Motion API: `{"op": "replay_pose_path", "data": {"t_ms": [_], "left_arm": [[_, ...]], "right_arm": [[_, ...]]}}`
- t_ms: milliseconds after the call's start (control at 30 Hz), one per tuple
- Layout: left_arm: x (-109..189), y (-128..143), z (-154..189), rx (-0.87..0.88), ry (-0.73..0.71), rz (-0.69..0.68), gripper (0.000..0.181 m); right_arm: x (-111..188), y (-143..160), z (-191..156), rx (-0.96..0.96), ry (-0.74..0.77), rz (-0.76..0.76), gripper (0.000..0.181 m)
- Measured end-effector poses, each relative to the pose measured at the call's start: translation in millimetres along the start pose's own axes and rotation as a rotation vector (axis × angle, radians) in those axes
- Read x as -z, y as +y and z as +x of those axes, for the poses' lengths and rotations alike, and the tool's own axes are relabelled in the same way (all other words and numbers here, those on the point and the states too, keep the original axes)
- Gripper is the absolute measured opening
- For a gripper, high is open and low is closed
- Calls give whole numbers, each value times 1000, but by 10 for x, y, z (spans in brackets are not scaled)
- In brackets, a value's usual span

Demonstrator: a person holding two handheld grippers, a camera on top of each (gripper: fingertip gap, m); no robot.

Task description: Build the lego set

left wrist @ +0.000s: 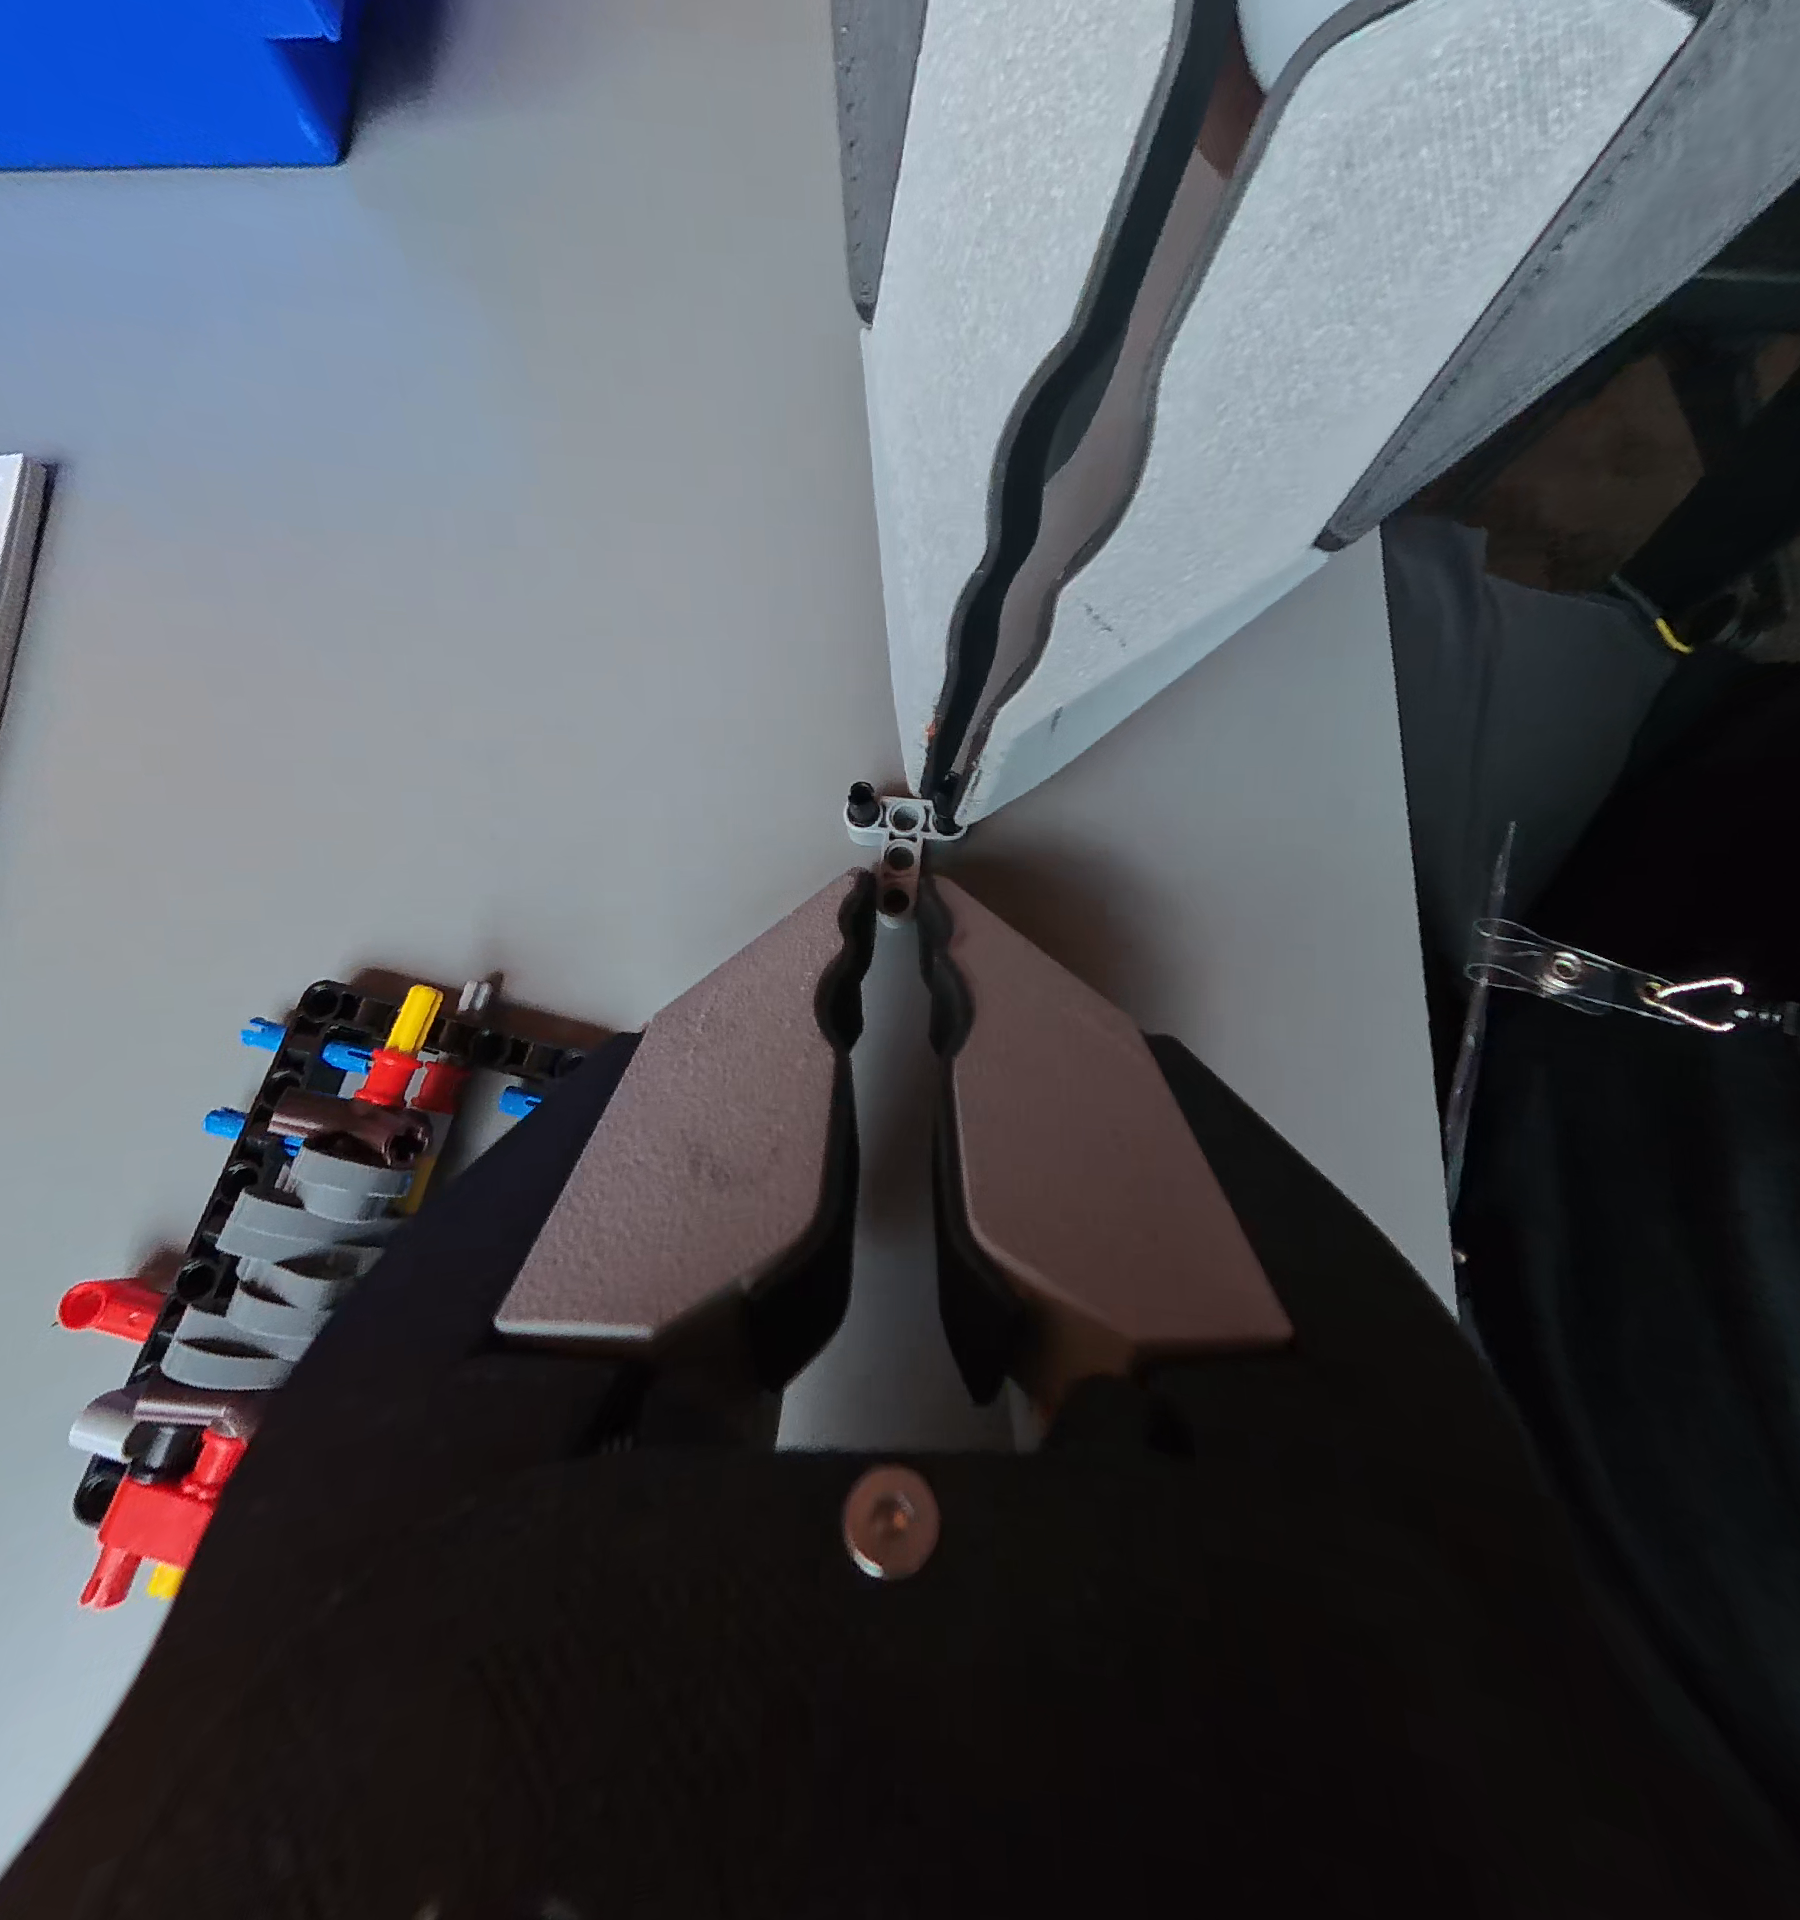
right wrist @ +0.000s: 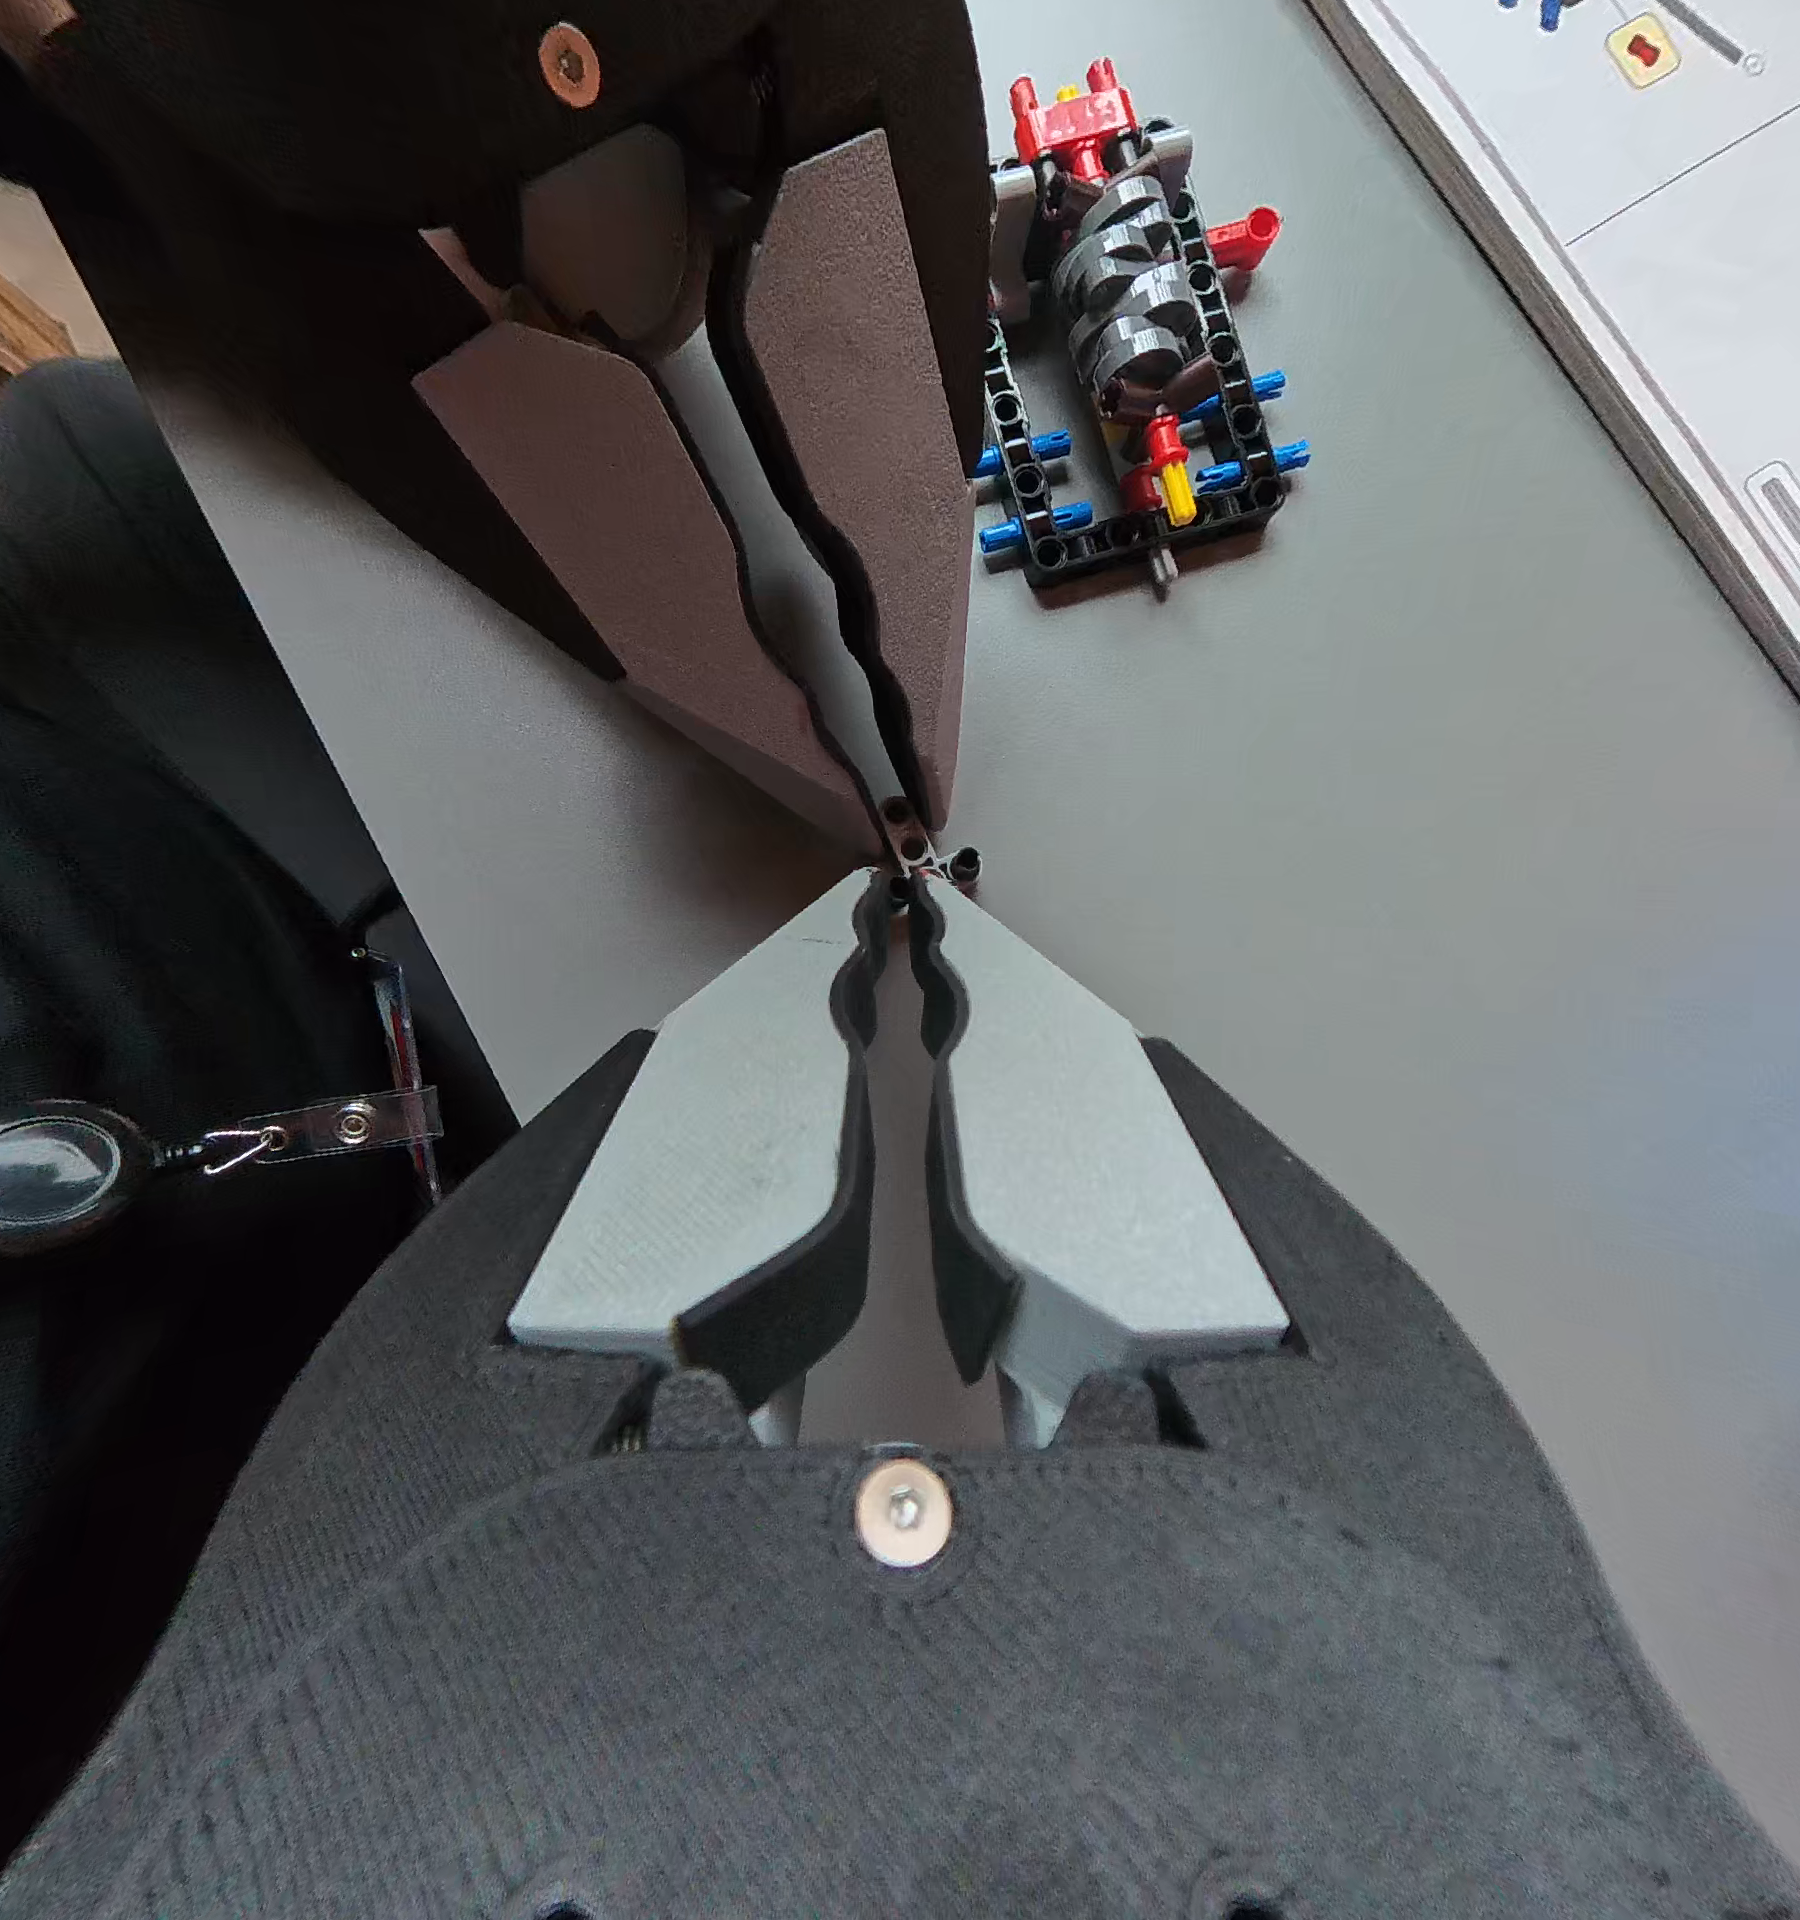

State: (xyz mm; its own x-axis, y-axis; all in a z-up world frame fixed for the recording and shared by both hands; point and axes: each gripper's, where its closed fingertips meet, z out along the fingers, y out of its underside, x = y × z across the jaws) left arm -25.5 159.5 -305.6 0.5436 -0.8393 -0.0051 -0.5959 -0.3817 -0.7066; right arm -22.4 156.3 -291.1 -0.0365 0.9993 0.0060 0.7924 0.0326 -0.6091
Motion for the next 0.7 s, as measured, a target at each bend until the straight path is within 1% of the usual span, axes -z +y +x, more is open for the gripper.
{"op": "replay_pose_path", "data": {"t_ms": [133, 533, 700], "left_arm": [[0, 0, 0, -3, -5, 3, 6], [-6, -5, 12, 20, 10, 21, 6], [-6, -5, 11, 21, 8, 21, 6]], "right_arm": [[-3, 5, 5, 20, -3, -8, 1], [6, 39, -16, 183, 18, -119, 1], [-5, 27, -21, 204, -29, -140, 1]]}}
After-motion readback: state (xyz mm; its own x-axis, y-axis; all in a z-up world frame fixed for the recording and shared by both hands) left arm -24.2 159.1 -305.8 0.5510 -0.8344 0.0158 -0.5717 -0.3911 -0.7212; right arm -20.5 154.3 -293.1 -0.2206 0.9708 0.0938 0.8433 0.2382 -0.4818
